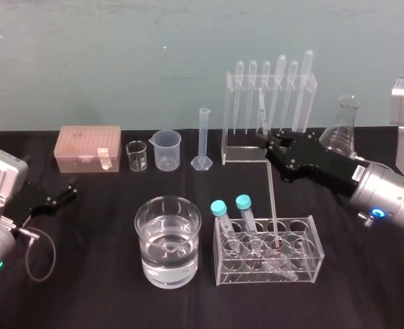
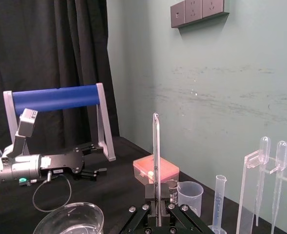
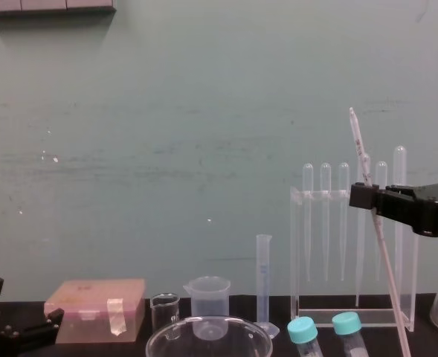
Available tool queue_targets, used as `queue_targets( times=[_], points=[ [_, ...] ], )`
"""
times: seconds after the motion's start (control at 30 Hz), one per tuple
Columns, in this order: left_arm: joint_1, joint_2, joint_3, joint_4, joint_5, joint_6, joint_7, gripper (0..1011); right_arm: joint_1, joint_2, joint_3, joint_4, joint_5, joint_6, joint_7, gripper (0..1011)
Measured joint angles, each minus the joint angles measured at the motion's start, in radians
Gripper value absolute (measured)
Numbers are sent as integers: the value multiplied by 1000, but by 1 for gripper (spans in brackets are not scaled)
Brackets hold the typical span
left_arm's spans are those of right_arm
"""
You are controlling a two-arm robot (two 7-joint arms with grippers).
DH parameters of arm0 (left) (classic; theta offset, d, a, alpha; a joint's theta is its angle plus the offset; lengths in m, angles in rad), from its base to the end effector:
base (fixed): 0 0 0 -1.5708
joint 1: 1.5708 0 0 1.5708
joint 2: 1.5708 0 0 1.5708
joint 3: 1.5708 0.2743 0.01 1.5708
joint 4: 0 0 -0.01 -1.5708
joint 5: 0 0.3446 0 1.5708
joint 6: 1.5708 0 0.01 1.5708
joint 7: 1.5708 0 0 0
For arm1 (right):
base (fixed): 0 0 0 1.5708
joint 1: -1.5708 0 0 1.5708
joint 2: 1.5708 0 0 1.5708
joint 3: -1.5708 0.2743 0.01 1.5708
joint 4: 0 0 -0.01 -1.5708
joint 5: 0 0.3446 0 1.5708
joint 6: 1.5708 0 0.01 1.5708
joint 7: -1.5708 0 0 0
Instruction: Hold the thermometer with one hand and immerse one end into the beaker, then reinsert it into the test tube rack.
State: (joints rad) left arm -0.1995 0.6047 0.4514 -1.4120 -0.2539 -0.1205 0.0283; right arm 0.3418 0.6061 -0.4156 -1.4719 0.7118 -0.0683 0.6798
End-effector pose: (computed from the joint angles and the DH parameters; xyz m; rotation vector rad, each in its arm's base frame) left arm 0.3894 0.0643 -0.2965 0.3045 -0.2850 1.2480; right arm 0.4277 -0.0618 -0.2140 0.0751 -0.0494 -0.6140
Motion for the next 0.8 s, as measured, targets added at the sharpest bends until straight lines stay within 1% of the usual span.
queue_targets(
  times=[0.3,0.37,0.4,0.47,0.5,0.53,0.57,0.6,0.63,0.7,0.77,0.8],
  points=[
    [0,0,0,0,0,0,0,1008,0,0,0,0,3,0,-1,49],
    [0,0,0,0,0,0,0,1008,0,0,0,0,3,0,-1,65],
    [0,0,0,0,0,0,0,1008,0,0,1,0,4,0,-1,103],
    [0,0,0,0,0,0,0,1008,1,1,1,0,4,0,-1,126],
    [0,0,0,0,0,0,0,1008,1,1,1,0,5,0,-1,184],
    [0,0,0,0,0,0,0,1008,1,1,1,0,5,0,-1,184],
    [0,0,0,0,0,0,0,1008,1,1,1,0,5,0,-1,223],
    [0,0,0,0,0,0,0,1008,1,1,1,0,6,0,-1,241],
    [0,0,0,0,0,0,0,1008,1,1,1,0,6,0,-1,299],
    [0,0,0,0,0,0,0,1008,1,1,2,-1,6,0,-1,338],
    [0,0,0,0,0,0,0,1008,1,1,2,-1,7,1,-1,417],
    [0,0,0,0,0,0,0,1008,1,1,2,-1,7,1,-1,437]
  ],
)
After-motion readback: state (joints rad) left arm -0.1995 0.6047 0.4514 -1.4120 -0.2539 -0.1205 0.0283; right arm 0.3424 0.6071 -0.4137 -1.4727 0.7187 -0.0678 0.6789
